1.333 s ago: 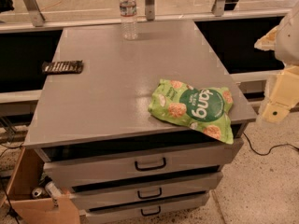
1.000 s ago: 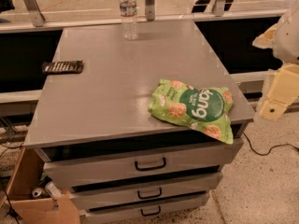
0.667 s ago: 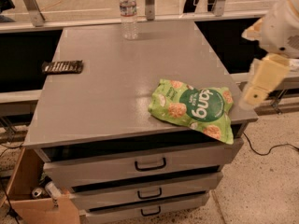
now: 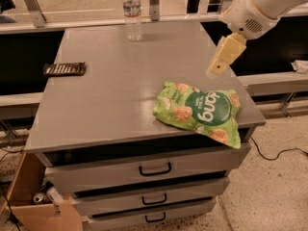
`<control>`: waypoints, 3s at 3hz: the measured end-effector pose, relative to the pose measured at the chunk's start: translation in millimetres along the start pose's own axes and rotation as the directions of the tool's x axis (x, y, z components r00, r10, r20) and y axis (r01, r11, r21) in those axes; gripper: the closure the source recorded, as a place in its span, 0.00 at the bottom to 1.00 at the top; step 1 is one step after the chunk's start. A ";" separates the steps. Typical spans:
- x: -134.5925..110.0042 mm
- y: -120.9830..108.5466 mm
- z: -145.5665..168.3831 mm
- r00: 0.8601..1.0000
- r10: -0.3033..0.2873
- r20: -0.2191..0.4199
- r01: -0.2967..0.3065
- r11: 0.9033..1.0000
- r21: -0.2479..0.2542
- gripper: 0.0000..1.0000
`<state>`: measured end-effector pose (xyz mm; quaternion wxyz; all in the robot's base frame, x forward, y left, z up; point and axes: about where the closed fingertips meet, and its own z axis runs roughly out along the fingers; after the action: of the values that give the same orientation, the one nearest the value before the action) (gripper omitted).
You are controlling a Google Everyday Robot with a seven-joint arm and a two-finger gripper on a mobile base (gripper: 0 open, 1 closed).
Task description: Move water bottle near green rice chip bag
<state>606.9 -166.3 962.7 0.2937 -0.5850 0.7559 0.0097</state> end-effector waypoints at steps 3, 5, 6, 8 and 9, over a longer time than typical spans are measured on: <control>-47.9 -35.9 29.4 0.989 0.032 0.146 -0.035 0.999 0.016 0.00; -104.2 -40.0 88.9 0.918 0.139 0.371 -0.141 0.990 -0.020 0.00; -132.3 -57.7 118.1 0.853 0.219 0.474 -0.229 0.973 -0.037 0.00; -182.2 -91.7 175.7 0.769 0.337 0.543 -0.397 0.918 -0.007 0.00; -193.9 -113.5 200.0 0.753 0.358 0.552 -0.448 0.893 0.031 0.00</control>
Offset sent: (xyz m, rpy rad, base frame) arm 0.0425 0.0317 0.0063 0.0893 -0.0349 -0.0058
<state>822.2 39.9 922.8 0.5287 -0.3557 0.7509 0.1735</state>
